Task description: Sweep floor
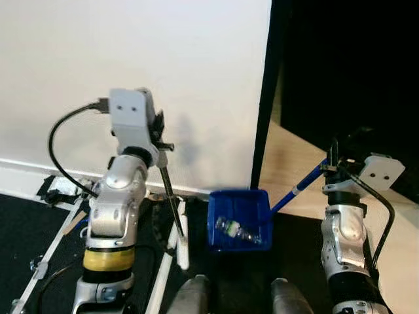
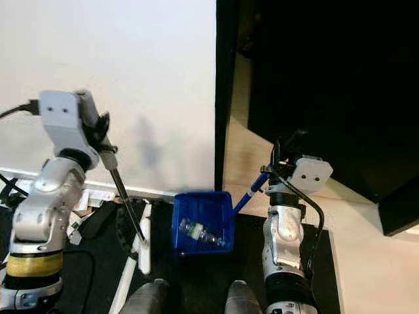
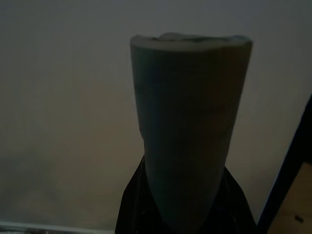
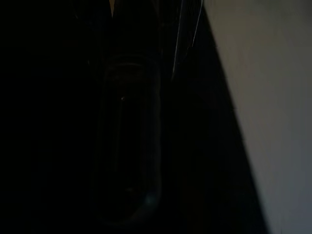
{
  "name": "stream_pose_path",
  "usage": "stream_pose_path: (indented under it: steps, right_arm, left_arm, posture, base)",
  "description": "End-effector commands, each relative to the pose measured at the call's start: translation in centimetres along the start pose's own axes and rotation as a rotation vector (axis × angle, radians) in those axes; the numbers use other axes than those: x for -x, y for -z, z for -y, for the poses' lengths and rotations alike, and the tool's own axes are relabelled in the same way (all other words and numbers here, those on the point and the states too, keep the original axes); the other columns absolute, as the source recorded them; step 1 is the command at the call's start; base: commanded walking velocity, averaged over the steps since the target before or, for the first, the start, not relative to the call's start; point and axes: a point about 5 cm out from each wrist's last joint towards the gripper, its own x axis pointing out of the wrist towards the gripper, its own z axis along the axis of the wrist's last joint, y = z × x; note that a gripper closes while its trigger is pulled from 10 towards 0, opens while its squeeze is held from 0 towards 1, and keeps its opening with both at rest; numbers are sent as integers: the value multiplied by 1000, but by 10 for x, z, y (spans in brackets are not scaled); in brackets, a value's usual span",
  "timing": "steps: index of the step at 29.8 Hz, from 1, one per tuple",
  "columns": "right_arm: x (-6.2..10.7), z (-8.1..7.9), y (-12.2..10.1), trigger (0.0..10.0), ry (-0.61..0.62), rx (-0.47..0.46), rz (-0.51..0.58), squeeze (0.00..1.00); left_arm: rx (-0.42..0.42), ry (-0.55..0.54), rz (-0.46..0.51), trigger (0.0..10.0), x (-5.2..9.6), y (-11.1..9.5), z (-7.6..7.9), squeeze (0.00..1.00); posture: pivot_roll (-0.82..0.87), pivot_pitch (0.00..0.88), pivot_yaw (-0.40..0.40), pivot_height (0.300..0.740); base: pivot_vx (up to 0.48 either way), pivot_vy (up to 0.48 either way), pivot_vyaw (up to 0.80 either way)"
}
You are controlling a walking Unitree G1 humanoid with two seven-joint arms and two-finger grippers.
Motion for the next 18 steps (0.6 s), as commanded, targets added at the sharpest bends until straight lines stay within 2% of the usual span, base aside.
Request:
stream_pose_path:
  steps: [1,3,8,12,18]
  right_arm:
    - [1,-5,3,10000,-25,7,-13,0]
    - [1,-7,3,10000,-45,20,-18,0]
    - [-4,-9,-3,10000,-54,21,4,0]
    - [-13,-14,-11,10000,-76,19,28,0]
    - [-16,-20,-7,10000,-83,17,15,0]
  left_arm:
    - [-7,3,4,10000,0,4,2,0]
    - [51,-1,41,10000,-4,3,8,0]
    - [74,-17,103,10000,-3,-2,7,0]
    - [58,-46,138,10000,0,-1,-1,0]
    - [98,-95,159,10000,3,-4,-12,0]
  posture:
    - [118,81,52,740]
    - [112,80,43,740]
    - [103,77,24,740]
    - [119,72,5,740]
    - [136,75,6,740]
  base:
    - [0,0,0]
    - [0,0,0]
    - [0,0,0]
    - [0,0,0]
    - [0,0,0]
